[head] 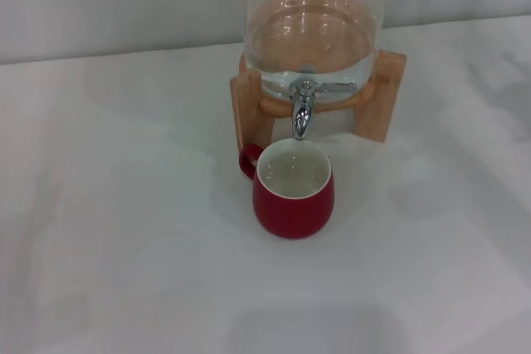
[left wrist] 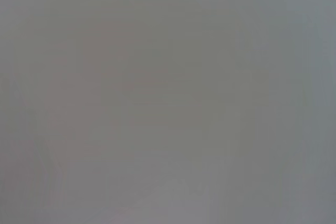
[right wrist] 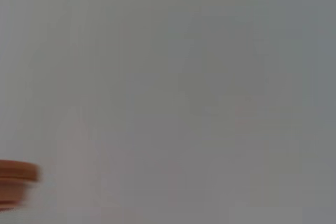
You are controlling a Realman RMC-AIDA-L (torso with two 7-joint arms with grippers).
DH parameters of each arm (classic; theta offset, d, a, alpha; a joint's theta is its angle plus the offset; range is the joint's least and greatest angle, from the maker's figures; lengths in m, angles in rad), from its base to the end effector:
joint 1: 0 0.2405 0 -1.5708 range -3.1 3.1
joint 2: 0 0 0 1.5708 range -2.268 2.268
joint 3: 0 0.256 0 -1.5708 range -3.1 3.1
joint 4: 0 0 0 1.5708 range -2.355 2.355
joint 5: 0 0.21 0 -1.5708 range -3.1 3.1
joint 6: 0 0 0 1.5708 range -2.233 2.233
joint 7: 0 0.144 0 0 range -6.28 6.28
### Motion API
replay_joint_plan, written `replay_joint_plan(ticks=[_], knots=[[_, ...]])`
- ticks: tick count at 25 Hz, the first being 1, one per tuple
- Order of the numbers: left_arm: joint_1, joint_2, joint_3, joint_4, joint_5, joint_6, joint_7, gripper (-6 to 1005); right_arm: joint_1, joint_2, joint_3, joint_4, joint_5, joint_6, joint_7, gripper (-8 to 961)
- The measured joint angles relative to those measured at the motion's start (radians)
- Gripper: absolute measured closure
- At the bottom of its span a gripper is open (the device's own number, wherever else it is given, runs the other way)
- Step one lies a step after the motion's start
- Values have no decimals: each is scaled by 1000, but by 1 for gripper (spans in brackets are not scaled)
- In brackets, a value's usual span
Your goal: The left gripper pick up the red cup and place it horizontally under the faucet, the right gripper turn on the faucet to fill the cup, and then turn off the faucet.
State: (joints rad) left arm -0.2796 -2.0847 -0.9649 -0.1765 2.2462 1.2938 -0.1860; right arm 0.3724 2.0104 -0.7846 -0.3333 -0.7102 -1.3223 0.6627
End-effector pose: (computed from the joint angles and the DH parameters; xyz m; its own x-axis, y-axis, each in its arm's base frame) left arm -0.3680 0.2801 0.0148 0.6364 -0.1119 0.7632 0.7713 0.0835 -0.6310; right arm 0.3374 0.3377 0.1049 0.5707 0.2780 -0.7727 -0.7527 -0.1991 -0.6276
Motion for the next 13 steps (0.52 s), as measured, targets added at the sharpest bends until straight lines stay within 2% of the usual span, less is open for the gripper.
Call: replay_joint_plan(ticks=[4,9,13], knots=[[-4,-1,0,-4,-35,-2,0,123,15,1,-1,36,116,5,-139,173],[-5,-5,0,-11,-65,-2,19,121,29,1,4,49,183,38,-208,174],[-4,-8,0,-41,-83,-5,74,121,33,-4,0,41,203,134,-216,174]])
